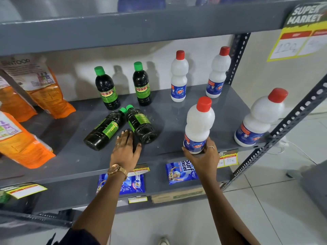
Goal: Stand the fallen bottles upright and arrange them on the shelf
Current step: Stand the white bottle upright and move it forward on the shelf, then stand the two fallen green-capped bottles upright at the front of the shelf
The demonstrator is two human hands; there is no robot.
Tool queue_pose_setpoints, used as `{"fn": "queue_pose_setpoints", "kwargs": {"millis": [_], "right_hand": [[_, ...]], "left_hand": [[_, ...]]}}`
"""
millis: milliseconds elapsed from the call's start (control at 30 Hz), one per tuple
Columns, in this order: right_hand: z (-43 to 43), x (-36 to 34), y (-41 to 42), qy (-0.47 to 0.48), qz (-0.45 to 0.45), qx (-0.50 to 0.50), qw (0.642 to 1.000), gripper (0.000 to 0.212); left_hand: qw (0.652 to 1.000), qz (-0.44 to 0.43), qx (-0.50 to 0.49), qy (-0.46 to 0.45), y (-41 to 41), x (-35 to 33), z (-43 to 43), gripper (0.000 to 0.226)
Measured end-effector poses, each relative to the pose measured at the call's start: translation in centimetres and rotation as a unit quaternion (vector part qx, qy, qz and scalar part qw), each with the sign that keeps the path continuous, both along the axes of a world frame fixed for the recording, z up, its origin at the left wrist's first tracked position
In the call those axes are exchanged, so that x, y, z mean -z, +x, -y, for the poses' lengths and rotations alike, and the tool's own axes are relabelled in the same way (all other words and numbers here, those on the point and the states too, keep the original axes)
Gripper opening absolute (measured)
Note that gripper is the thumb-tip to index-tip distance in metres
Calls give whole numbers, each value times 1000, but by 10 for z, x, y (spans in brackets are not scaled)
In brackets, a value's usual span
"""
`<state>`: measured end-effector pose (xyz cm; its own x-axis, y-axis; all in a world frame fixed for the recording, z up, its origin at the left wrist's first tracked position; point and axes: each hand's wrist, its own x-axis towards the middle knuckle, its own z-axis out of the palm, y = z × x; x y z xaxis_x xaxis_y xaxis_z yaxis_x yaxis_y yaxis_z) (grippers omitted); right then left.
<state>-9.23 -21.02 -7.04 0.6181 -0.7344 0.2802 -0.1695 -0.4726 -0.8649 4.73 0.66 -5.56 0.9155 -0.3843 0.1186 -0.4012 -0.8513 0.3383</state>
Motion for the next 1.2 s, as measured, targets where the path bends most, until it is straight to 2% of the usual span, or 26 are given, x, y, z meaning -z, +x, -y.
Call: {"fn": "queue_pose_setpoints", "kwargs": {"millis": [200,300,367,433,467,533,600,633,767,867,933,1033,1133,1200], "right_hand": [[2,2,-1,5,-7,-3,1000,83],[-1,6,-5,43,18,-14,999,106],[-17,8,-19,73,36,12,997,117],[-46,12,-46,36,24,30,999,105],[-63,12,-62,-18,25,1,1000,93],[-99,7,-83,-123,32,-138,982,74],[-119,-7,-74,-200,18,-268,942,70],[-127,-18,-57,-214,2,-288,933,70],[-125,-63,43,-133,-92,-187,969,79],[-110,-83,112,-130,-234,-146,952,88],[-105,-86,139,-119,-303,-142,935,85],[-104,-82,155,-68,-347,-138,925,75],[-109,-74,157,-82,-365,-137,917,70],[-116,-71,158,-100,-363,-122,918,73]], "left_hand": [[1000,-4,-5,4,0,0,0,59],[1000,-20,0,-14,-3,-3,1,60],[998,-22,20,-62,-9,-7,-5,63],[993,9,38,-108,-20,-11,-20,63],[991,33,40,-123,-25,-14,-30,60],[987,72,28,-138,-25,-20,-56,53],[987,87,17,-136,-10,-23,-79,50],[987,94,24,-127,1,-25,-91,49],[983,114,35,-139,32,-36,-120,53],[988,114,67,-84,48,-37,-129,51],[987,122,87,-57,55,-31,-133,49],[980,146,113,-70,55,-22,-136,45],[972,158,152,-87,53,-17,-135,44],[971,147,164,-94,57,-17,-136,51]]}}
